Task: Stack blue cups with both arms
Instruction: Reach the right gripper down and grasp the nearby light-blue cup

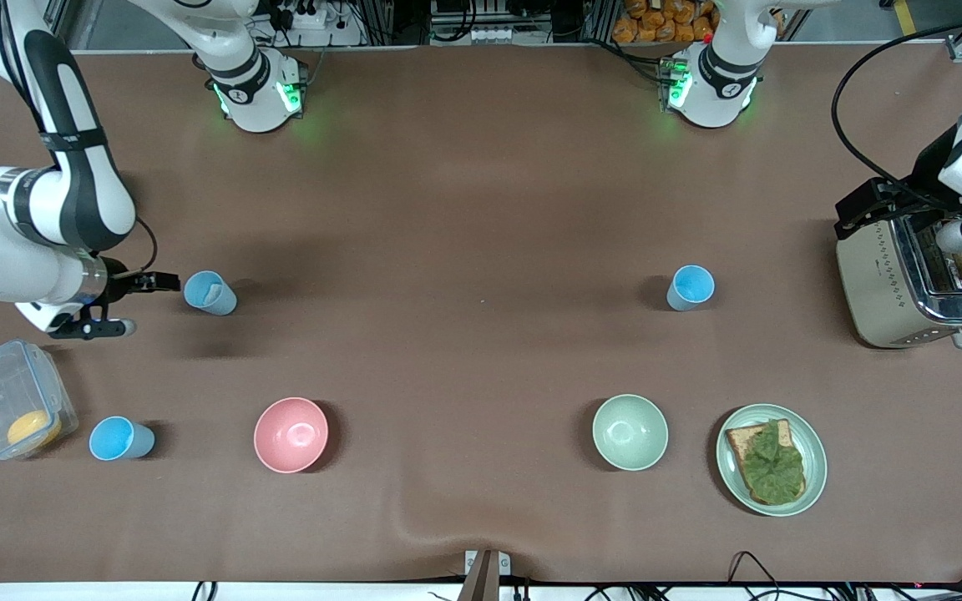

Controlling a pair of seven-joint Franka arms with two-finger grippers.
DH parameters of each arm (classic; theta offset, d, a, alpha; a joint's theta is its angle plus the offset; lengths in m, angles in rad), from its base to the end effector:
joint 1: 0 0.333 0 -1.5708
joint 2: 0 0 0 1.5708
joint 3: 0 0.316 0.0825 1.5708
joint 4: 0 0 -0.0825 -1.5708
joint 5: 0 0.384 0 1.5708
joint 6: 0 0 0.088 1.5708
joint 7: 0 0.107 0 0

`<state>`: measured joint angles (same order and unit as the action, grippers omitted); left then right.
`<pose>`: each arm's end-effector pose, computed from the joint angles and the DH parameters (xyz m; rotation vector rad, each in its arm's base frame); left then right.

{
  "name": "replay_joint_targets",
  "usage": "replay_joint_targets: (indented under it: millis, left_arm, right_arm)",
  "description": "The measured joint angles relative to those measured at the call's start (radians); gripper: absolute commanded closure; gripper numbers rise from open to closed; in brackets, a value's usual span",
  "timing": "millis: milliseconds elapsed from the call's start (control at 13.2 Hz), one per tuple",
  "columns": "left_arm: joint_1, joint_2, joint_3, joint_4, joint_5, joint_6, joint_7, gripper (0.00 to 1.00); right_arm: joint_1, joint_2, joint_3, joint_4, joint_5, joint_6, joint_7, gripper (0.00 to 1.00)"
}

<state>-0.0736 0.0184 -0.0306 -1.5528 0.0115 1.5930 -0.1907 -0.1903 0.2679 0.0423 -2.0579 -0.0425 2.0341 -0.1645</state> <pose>0.5597 -0.0572 0.6247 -3.1308 -0.1353 -0.0363 0.5465 -0.0842 0.2852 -3.0860 -0.0636 0.4530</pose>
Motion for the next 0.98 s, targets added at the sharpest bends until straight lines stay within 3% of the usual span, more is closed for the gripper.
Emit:
replay_joint_targets:
  millis: [604,679,755,830,906,981]
  left_arm:
    - [0.000,0.000,0.000,0.000,0.000,0.000,0.000,0.00]
    - [0.000,0.000,0.000,0.000,0.000,0.000,0.000,0.00]
    - [0.000,0.000,0.000,0.000,0.000,0.000,0.000,0.00]
    - [0.000,0.000,0.000,0.000,0.000,0.000,0.000,0.00]
    - [0.000,0.000,0.000,0.000,0.000,0.000,0.000,0.00]
    - [0.000,0.000,0.000,0.000,0.000,0.000,0.000,0.00]
  right_arm:
    - [0.000,0.079,0.009,-0.033,0.004,0.076,-0.006,0.00]
    - [0.000,0.086,0.011,-0.033,0.004,0.078,-0.006,0.04]
    - [0.001,0.091,0.013,-0.033,0.005,0.078,-0.006,0.28]
    - [0.001,0.094,0.014,-0.033,0.012,0.078,-0.006,0.62]
    - [0.001,0.096,0.015,-0.033,0.028,0.077,-0.006,0.88]
    - [0.001,0.098,0.016,-0.033,0.045,0.075,-0.006,1.00]
